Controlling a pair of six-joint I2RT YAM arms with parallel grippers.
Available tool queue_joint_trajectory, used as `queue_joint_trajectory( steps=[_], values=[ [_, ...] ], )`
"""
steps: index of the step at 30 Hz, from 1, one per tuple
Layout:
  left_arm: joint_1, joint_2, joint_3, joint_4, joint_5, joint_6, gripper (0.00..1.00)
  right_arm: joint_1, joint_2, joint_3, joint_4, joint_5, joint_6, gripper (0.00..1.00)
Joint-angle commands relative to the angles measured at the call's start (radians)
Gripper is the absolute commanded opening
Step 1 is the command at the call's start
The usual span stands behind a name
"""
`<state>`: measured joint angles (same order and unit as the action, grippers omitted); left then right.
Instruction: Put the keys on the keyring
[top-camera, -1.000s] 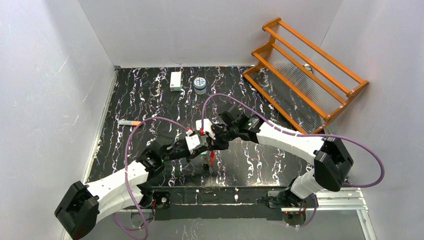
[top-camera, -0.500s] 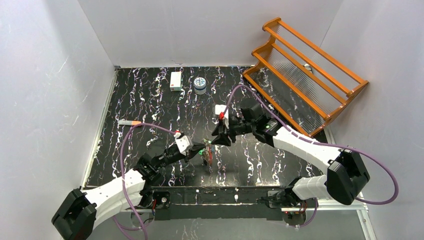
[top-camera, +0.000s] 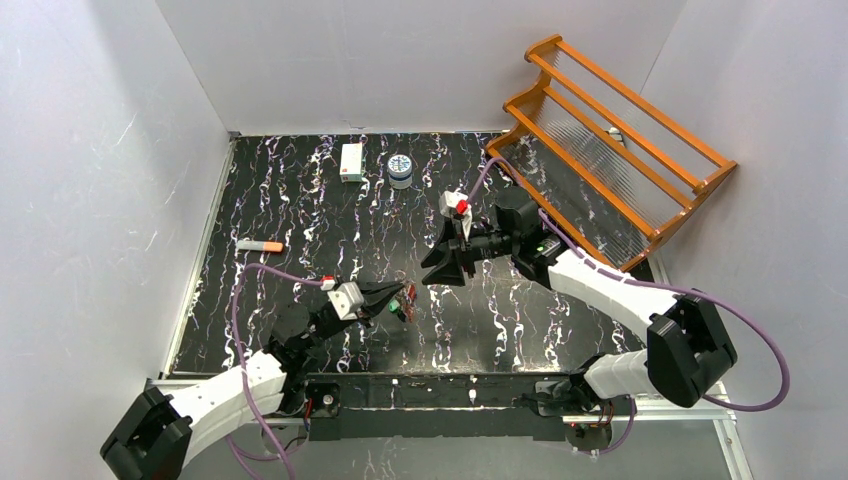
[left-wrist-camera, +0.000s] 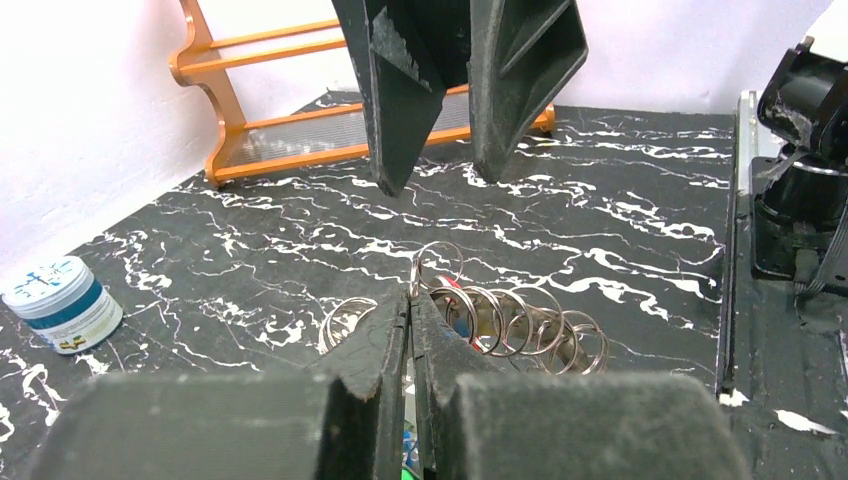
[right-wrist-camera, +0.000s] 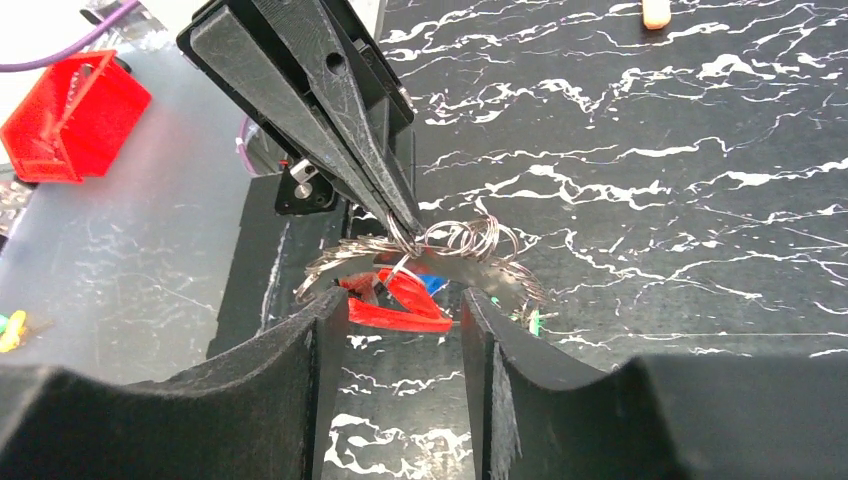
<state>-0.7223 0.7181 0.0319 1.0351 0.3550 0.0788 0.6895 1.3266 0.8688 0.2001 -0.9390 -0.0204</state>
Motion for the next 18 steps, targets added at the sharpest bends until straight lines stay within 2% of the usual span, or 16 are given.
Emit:
queue_joint_trajectory(
  steps=[1,6,12,15,18],
  values=[
    [-0.004,0.023,0.005,0.117,-0.008,-0.023,0.00,0.009,0.022,0.022,0.100,-0.053,0.103,0.54],
    [-0.005,0.048,0.011,0.129,-0.002,-0.030,0.00,0.051,0.051,0.045,0.064,-0.020,0.106,0.52],
    [-0.005,0.045,0.011,0.129,0.004,-0.036,0.00,0.079,0.090,0.077,-0.029,0.044,0.063,0.42],
    [-0.005,0.039,0.007,0.129,0.003,-0.040,0.00,0.079,0.094,0.081,-0.047,0.063,0.048,0.32],
    [-0.005,0.036,0.005,0.129,0.002,-0.039,0.00,0.079,0.099,0.088,-0.062,0.063,0.040,0.17]
  ],
)
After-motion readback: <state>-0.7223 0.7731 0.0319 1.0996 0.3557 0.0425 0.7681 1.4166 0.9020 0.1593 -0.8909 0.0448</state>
